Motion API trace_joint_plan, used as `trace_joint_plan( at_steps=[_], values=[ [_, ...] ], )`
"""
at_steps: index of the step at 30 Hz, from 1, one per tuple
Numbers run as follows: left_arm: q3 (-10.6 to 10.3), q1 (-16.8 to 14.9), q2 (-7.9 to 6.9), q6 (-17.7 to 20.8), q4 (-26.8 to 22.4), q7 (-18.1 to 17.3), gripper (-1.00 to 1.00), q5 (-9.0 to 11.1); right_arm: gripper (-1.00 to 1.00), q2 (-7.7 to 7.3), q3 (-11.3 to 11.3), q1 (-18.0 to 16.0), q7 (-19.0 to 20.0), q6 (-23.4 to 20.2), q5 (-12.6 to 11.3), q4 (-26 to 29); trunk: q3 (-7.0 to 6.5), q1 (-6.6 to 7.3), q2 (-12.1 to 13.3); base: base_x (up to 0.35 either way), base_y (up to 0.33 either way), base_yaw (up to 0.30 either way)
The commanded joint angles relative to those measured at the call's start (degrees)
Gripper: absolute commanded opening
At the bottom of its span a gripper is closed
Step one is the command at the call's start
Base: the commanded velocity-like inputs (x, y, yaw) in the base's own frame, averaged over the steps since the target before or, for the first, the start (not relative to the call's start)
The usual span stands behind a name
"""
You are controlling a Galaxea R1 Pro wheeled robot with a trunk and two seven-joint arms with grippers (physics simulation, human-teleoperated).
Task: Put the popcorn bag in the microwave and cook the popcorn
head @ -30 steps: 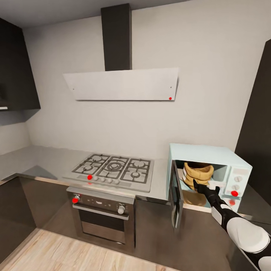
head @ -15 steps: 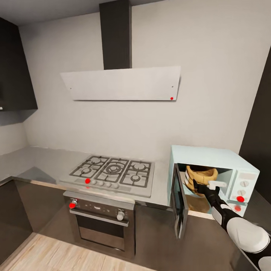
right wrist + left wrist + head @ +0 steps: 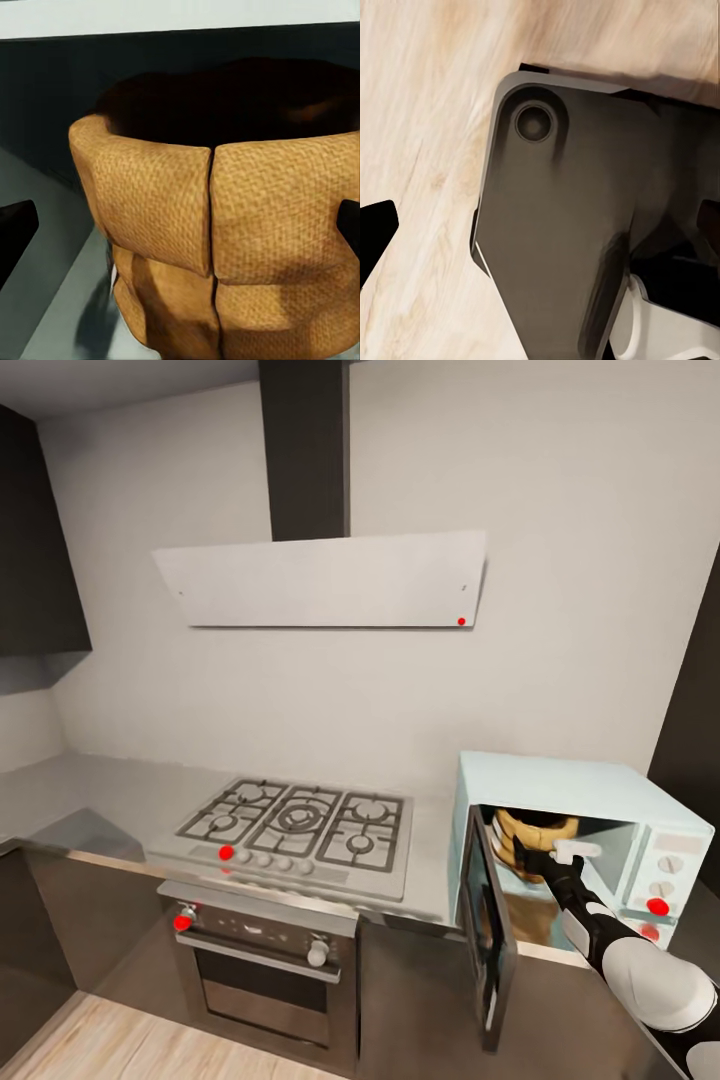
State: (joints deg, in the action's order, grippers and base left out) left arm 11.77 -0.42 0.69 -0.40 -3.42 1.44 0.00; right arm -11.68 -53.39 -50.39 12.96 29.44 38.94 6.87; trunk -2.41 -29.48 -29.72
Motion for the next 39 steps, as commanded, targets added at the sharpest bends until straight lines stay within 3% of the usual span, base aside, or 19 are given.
trace_joint_plan(
  at_steps=[1, 27, 39],
  values=[
    [0.3, 0.0, 0.02, 0.0, 0.0, 0.1, 1.0, 0.0, 1.0, -0.01, -0.5, 0.0, 0.5, 0.1, 0.0, 0.0, 0.02, -0.04, 0.0, 0.176, 0.0, 0.0],
    [0.2, 0.0, 0.12, -0.1, 0.0, 0.1, 1.0, 0.0, 1.0, -0.01, -0.5, 0.0, 0.5, 0.1, 0.1, 0.0, 0.02, -0.04, 0.0, 0.037, 0.0, 0.0],
    [0.2, 0.0, 0.28, -0.1, 0.0, 0.1, 1.0, 0.0, 1.0, -0.01, -0.5, 0.0, 0.5, 0.1, 0.0, 0.0, 0.02, -0.04, 0.0, -0.306, 0.0, 0.0]
  ],
)
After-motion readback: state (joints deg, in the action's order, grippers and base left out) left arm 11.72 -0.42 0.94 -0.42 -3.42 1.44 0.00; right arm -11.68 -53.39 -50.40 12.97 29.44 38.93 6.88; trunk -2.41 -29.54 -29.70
